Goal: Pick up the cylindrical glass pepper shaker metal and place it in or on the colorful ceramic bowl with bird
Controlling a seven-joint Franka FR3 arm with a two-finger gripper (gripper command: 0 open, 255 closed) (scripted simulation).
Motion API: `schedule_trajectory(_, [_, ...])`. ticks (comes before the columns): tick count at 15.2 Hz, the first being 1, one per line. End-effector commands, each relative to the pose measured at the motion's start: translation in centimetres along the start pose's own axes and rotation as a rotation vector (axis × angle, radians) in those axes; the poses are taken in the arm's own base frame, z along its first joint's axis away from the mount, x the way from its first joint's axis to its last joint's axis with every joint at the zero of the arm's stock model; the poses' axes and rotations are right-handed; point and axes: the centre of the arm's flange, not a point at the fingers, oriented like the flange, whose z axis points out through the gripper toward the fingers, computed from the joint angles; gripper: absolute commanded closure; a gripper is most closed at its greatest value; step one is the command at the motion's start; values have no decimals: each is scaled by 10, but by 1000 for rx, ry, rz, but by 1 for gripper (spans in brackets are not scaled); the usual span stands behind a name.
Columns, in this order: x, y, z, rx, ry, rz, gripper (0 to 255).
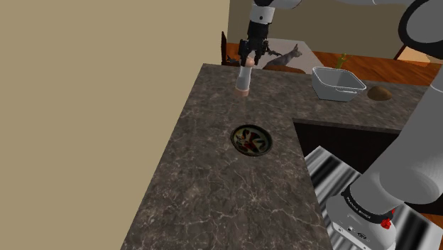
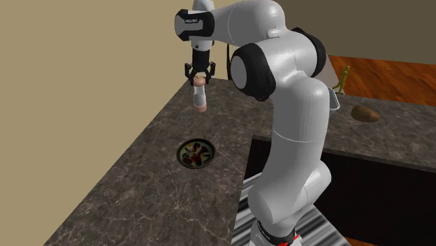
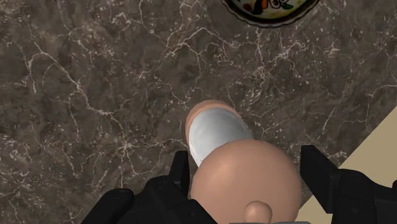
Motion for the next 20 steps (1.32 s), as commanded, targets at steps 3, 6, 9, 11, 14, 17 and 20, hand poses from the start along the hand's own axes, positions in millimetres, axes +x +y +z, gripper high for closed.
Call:
schedule_trajectory(3, [-42,-23,-10,0,1,0,255])
schedule_trajectory(6, [-77,-42,-18,0,1,0,255])
schedule_trajectory(9, [-111,-61,-25,0,1,0,255])
schedule_trajectory(11, [-133,-73,-30,0,1,0,255])
schedule_trajectory(14, [-167,-92,-38,0,1,0,255])
schedule_trajectory(17, [-202,-110,-46,0,1,0,255])
schedule_trajectory(20, [-215,-117,-43,0,1,0,255])
